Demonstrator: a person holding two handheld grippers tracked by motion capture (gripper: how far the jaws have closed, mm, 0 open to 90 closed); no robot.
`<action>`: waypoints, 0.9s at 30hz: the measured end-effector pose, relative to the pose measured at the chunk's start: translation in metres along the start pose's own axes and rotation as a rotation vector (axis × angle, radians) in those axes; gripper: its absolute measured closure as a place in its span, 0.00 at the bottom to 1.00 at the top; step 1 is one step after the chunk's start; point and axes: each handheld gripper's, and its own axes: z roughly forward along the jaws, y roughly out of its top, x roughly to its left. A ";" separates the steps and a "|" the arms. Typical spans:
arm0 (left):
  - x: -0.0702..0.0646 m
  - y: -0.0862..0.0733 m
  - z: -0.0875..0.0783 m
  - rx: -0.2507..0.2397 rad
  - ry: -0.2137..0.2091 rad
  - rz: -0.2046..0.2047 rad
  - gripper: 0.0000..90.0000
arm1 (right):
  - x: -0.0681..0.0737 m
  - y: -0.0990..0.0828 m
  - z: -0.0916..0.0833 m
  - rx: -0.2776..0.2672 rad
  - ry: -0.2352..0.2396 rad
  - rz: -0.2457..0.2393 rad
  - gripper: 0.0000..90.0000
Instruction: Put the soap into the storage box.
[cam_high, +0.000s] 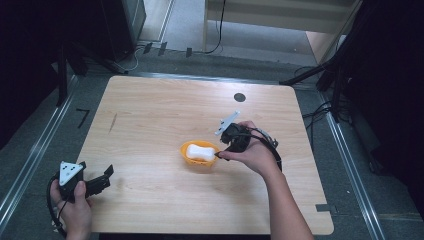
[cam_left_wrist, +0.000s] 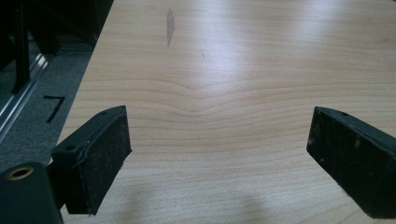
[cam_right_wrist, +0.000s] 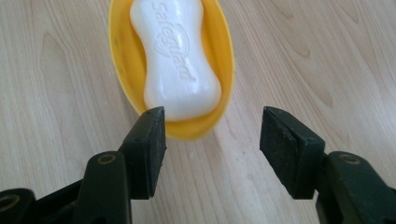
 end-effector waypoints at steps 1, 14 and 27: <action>0.000 0.000 0.000 0.000 0.000 0.000 0.08 | -0.001 -0.002 -0.001 0.000 -0.002 0.003 0.47; -0.001 0.000 0.000 0.003 -0.001 0.008 0.08 | -0.005 -0.036 -0.008 -0.004 -0.014 0.076 0.44; -0.001 0.000 0.000 0.001 0.001 0.008 0.08 | -0.006 -0.068 -0.010 -0.016 -0.045 0.149 0.37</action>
